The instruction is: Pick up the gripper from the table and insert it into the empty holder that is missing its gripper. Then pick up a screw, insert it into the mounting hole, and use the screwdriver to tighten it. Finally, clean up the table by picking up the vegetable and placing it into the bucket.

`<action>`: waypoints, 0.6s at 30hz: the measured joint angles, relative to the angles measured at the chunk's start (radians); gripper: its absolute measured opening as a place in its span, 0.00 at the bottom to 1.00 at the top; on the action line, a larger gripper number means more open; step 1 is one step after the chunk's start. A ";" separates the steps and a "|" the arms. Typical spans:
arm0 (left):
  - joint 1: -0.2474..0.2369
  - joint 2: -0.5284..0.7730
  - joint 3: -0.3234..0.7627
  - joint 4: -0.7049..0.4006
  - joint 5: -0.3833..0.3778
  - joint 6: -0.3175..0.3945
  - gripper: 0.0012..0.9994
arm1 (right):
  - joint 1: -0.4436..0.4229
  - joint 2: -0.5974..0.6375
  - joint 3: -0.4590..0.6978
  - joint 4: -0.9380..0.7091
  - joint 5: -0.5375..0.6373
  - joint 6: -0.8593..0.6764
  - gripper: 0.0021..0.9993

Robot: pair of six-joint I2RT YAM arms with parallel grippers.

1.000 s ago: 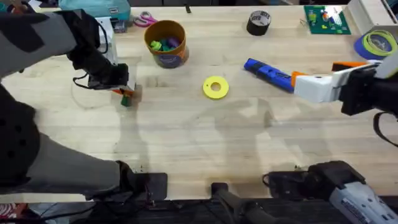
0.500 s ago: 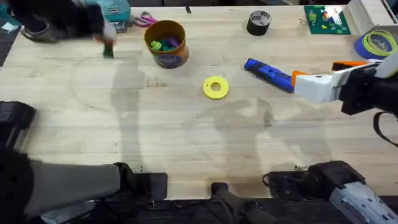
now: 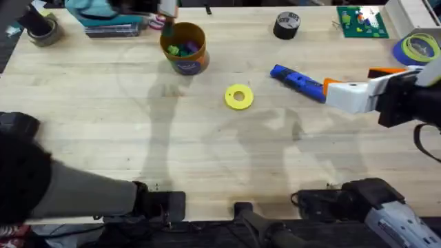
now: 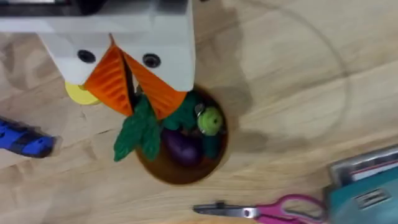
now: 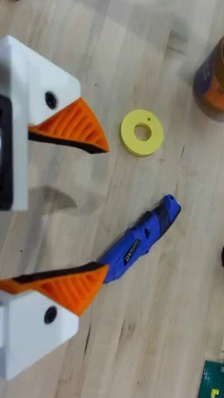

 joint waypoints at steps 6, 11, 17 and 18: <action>-0.043 0.115 -0.001 0.078 0.000 -0.006 0.03 | 0.000 0.000 0.000 0.000 0.000 0.000 1.00; -0.045 0.159 -0.002 0.087 -0.003 -0.011 0.03 | 0.000 0.000 0.000 0.000 0.000 0.000 1.00; -0.045 0.159 -0.002 0.090 -0.008 -0.014 0.69 | 0.000 0.000 0.000 0.000 0.000 0.000 1.00; -0.045 0.159 -0.002 0.089 -0.008 -0.014 0.84 | 0.000 0.000 0.000 0.000 0.000 0.000 1.00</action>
